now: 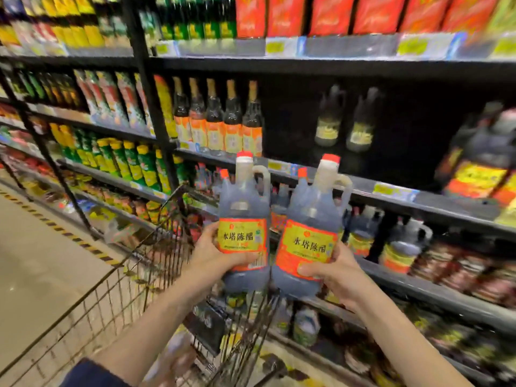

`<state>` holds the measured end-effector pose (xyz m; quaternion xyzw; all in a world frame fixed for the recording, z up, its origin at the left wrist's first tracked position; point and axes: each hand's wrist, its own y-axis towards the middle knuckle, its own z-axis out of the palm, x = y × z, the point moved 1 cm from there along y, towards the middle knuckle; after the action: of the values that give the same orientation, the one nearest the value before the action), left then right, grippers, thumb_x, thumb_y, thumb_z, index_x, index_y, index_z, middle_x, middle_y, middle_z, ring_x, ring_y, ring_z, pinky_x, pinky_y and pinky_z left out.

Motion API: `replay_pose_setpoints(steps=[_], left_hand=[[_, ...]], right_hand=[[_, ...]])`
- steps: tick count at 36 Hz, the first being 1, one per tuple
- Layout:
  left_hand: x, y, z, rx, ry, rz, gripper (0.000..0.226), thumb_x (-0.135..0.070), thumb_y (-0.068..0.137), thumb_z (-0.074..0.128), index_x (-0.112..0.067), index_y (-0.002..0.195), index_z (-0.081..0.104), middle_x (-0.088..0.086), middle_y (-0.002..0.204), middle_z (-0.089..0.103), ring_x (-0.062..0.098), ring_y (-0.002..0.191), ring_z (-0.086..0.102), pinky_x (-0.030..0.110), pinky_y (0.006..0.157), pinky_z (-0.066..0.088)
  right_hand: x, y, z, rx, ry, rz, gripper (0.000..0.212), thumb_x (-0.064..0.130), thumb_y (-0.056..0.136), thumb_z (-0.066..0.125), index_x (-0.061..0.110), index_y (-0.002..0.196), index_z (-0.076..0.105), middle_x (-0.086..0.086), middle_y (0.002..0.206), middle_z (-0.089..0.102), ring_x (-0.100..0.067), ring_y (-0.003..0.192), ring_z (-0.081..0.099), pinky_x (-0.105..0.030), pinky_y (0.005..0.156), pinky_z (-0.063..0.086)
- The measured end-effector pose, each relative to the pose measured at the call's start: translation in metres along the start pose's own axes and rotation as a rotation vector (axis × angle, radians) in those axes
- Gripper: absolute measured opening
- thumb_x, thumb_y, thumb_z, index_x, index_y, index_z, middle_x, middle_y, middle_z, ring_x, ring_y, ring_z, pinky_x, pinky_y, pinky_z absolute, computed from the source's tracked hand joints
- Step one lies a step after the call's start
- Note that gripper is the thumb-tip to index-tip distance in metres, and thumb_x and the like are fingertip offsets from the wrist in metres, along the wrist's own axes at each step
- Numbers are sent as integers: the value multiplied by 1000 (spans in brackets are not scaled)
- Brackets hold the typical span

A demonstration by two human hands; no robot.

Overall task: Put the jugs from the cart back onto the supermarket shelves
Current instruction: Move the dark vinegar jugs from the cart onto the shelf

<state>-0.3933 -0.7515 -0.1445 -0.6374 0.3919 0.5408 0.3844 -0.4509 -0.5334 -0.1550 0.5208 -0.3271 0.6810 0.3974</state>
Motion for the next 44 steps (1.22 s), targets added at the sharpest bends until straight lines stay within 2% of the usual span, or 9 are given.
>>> replay_pose_setpoints(steps=[2, 6, 10, 17, 21, 24, 29, 35, 44], left_hand=[[-10, 3, 25, 16, 14, 34, 74, 8, 58, 84, -12, 119, 46, -3, 94, 66, 1, 74, 64, 12, 58, 52], [-27, 12, 73, 72, 19, 85, 71, 5, 60, 83, -11, 120, 49, 3, 103, 69, 9, 85, 67, 19, 65, 55], [-43, 14, 118, 91, 17, 129, 73, 6, 61, 83, -12, 122, 46, 1, 102, 66, 10, 86, 65, 19, 64, 53], [-63, 15, 171, 138, 31, 225, 72, 2, 61, 84, -18, 117, 43, -10, 98, 60, 4, 86, 60, 16, 62, 49], [-71, 23, 191, 179, 45, 282, 77, 0, 58, 87, -17, 119, 45, -4, 104, 63, 10, 96, 63, 22, 71, 51], [-77, 33, 203, 211, 55, 318, 82, -6, 55, 89, -17, 123, 44, -2, 109, 64, 10, 98, 63, 26, 76, 53], [-89, 52, 222, 265, 45, 434, 82, -2, 57, 87, -16, 124, 42, -7, 107, 62, -11, 84, 63, 10, 63, 52], [-101, 85, 253, 313, 28, 567, 86, -16, 51, 88, -20, 124, 41, -14, 107, 58, -15, 90, 60, 6, 66, 49], [-121, 143, 295, 391, 17, 667, 91, -7, 53, 91, -19, 125, 36, -17, 110, 51, -20, 92, 55, 3, 67, 47]], right_hand=[[12, -3, -26, -18, -1, -14, 80, -7, 36, 80, 11, 109, 54, -1, 83, 76, -16, 74, 72, -25, 57, 56], [36, -8, -74, -94, -64, -53, 123, 28, 11, 97, 8, 123, 51, -15, 107, 71, -29, 93, 70, -36, 70, 58], [56, -18, -114, -149, -106, -100, 116, 23, 19, 95, 10, 126, 49, -13, 110, 70, -31, 100, 68, -44, 79, 56], [76, -31, -159, -261, -46, -173, 128, 29, 9, 97, 7, 125, 49, -12, 104, 71, -27, 93, 70, -35, 68, 55], [87, -36, -174, -292, -48, -231, 124, 22, 10, 93, 2, 124, 49, -11, 94, 72, -20, 78, 71, -26, 55, 54], [91, -35, -184, -340, -49, -261, 127, 32, 10, 96, 2, 123, 50, -12, 99, 72, -27, 88, 70, -35, 67, 56], [99, -31, -200, -410, -95, -295, 122, 35, 13, 97, 1, 121, 52, -14, 100, 72, -30, 91, 70, -37, 69, 55], [108, -16, -221, -491, -162, -326, 110, 26, 19, 96, 6, 119, 53, -13, 98, 73, -29, 90, 70, -36, 69, 56], [118, 12, -245, -644, -161, -353, 91, 19, 30, 92, 1, 113, 59, -13, 95, 73, -29, 88, 70, -35, 68, 55]])
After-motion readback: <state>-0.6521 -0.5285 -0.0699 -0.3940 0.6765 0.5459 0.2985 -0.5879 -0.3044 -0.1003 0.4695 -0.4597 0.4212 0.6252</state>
